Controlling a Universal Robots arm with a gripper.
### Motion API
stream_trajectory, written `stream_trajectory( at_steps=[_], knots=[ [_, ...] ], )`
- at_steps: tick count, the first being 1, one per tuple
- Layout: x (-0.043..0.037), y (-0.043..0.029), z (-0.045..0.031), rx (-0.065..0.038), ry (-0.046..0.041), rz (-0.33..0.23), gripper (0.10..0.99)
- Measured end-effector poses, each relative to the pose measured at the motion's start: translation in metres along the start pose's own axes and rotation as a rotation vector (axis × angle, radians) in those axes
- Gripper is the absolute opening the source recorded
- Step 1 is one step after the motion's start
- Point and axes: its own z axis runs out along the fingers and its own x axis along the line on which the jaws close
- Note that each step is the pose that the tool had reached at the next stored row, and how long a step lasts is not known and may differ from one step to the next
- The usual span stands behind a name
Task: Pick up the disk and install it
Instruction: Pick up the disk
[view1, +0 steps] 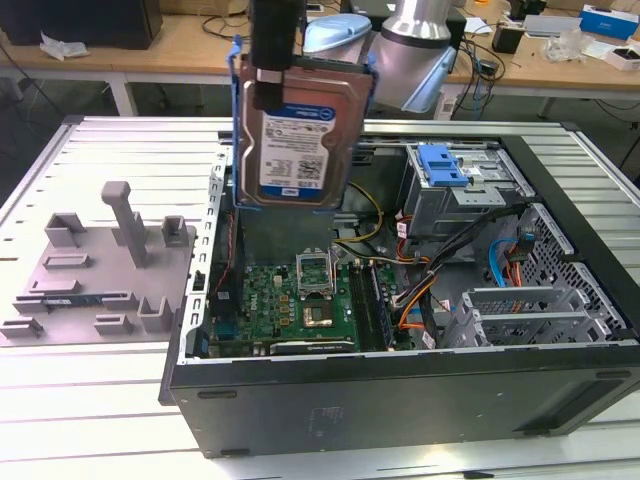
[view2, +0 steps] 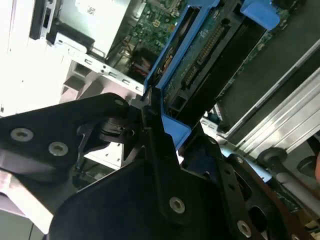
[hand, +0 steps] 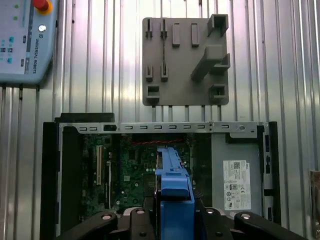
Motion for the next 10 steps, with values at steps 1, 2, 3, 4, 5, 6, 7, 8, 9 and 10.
stream_trajectory(
  at_steps=[1,2,3,4,5,6,7,8,9,10],
  knots=[
    [0.0019,-0.0028,-0.0003,0.000,0.0000,0.000,0.365],
    [0.0040,-0.0060,-0.0006,0.000,0.0000,0.000,0.365],
    [0.0060,-0.0092,-0.0009,0.000,-0.0001,0.000,0.365],
    [0.0109,-0.0175,-0.0016,0.000,0.0000,0.000,0.365],
    [0.0138,-0.0228,-0.0022,0.000,0.0000,0.000,0.365],
    [0.0163,-0.0275,-0.0026,0.000,0.0000,0.000,0.365],
    [0.0193,-0.0334,-0.0031,0.000,0.0000,0.000,0.365],
    [0.0215,-0.0381,-0.0035,0.000,-0.0001,0.000,0.365],
    [0.0247,-0.0454,-0.0041,0.000,0.0000,0.000,0.365],
    [0.0281,-0.0541,-0.0048,0.000,-0.0001,0.000,0.365]
  ],
)
